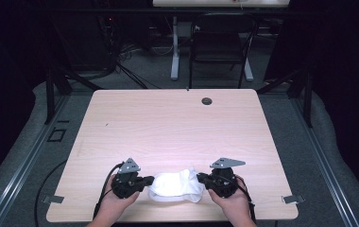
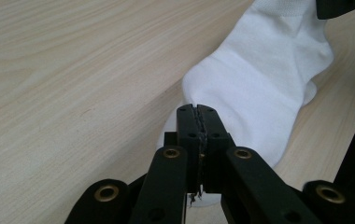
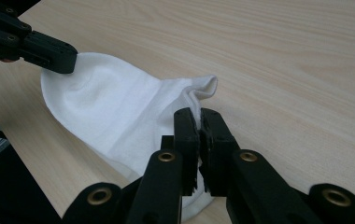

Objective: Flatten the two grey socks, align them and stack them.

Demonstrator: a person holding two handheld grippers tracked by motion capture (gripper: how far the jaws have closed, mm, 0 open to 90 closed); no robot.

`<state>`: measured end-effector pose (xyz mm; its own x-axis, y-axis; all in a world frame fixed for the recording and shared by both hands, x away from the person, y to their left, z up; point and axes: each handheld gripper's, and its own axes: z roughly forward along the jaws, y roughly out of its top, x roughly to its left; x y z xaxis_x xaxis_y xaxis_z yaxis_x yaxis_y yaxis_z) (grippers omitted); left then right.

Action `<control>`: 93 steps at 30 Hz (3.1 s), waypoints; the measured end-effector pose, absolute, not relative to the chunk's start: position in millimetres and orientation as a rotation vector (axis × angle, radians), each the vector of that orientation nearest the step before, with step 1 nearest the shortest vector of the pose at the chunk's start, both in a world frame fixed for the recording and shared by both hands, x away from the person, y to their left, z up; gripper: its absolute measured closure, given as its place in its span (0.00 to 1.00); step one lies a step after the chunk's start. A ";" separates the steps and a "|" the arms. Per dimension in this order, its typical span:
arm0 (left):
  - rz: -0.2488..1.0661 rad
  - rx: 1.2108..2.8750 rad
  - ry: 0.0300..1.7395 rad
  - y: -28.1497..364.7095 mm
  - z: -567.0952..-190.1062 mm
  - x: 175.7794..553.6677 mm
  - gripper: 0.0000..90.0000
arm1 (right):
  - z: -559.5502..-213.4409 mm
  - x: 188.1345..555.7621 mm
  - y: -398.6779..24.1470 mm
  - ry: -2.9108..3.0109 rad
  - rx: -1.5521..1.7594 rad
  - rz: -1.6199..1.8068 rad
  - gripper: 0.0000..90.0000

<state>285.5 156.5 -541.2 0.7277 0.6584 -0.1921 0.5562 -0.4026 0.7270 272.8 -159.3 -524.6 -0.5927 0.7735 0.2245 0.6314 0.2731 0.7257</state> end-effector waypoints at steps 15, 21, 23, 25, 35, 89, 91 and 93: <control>0.141 2.128 0.917 153.9 -551.7 283.6 0.99 | -537.8 268.1 -159.2 2.376 1.353 1.204 0.96; 0.138 2.133 0.921 152.0 -554.4 282.1 0.99 | -540.5 268.0 -160.8 2.371 1.365 1.202 0.96; 0.143 2.139 0.918 152.2 -555.6 282.7 0.99 | -541.2 268.6 -161.9 2.378 1.359 1.194 0.96; 0.134 2.143 0.925 152.5 -556.5 283.0 0.99 | -542.5 268.8 -161.7 2.372 1.373 1.201 0.96; 0.142 2.161 0.932 150.7 -562.9 283.6 0.99 | -547.3 270.9 -161.1 2.394 1.380 1.177 0.95; 0.143 2.193 0.898 149.3 -566.8 279.2 0.77 | -559.2 271.3 -143.2 2.435 1.284 1.175 0.87; 0.141 2.193 0.901 149.2 -567.6 279.2 0.76 | -561.9 272.6 -143.2 2.444 1.295 1.163 0.86; 0.148 2.197 0.898 149.1 -568.7 279.2 0.76 | -563.8 273.4 -142.9 2.448 1.299 1.162 0.85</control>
<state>279.2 149.1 -568.7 0.7475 0.6442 -0.1620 0.5580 -0.4766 0.6794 273.4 -142.9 -563.8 -0.6186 0.7536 0.2222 0.6487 0.3303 0.6856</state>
